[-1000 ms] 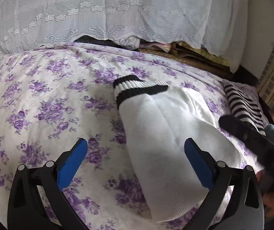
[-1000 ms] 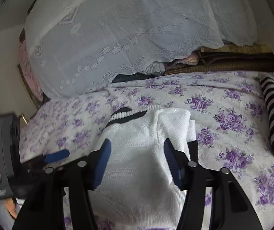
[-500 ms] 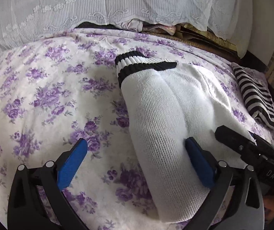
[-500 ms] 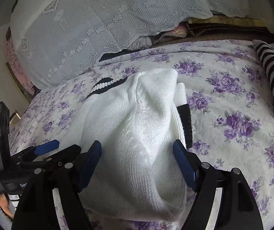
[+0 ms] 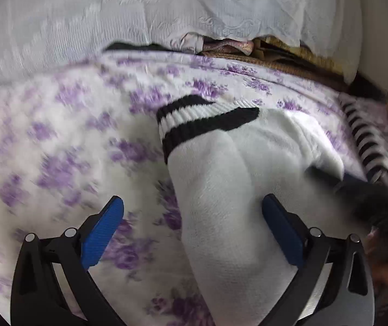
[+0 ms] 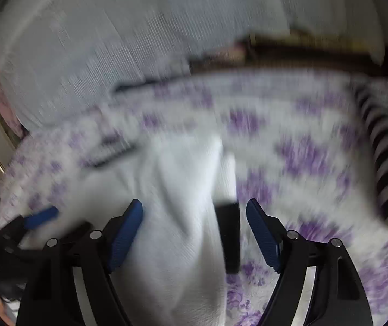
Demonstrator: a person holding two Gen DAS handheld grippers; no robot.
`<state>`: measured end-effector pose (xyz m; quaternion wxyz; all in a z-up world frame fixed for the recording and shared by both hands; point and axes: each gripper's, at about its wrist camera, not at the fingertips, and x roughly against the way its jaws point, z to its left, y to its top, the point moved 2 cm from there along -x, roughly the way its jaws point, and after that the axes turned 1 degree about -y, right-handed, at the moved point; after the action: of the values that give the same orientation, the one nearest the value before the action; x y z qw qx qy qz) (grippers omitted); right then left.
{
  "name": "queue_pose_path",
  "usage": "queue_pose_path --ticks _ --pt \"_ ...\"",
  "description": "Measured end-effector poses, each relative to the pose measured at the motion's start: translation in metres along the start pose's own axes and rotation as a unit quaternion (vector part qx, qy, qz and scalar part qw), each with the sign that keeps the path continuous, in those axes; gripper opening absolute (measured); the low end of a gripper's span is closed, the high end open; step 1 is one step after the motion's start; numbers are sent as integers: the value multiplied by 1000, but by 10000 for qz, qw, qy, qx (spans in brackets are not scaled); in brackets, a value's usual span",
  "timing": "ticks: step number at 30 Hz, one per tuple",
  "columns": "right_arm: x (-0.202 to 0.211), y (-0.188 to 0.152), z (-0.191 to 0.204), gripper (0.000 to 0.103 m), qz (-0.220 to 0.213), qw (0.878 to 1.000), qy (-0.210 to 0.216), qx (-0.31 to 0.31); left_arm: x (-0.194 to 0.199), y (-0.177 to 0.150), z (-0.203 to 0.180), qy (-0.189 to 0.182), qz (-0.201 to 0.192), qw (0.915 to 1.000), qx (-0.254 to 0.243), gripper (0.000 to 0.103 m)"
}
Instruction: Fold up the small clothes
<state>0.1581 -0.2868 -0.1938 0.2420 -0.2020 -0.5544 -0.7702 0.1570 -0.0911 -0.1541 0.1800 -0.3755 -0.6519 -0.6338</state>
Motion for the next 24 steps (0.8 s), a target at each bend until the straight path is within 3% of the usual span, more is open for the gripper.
queue_pose_path --ticks 2,5,9,24 --pt "-2 1 -13 90 131 9986 357 -378 0 0 2 -108 36 9999 48 99" --pt "2 -4 -6 91 -8 9997 182 -188 5 -5 -6 174 -142 9996 -158 99" --pt "3 -7 -10 92 -17 9990 319 -311 12 -8 -13 438 -339 9977 -387 99" --pt "14 -14 -11 94 -112 9989 260 -361 16 -10 -6 301 -293 9988 -244 99"
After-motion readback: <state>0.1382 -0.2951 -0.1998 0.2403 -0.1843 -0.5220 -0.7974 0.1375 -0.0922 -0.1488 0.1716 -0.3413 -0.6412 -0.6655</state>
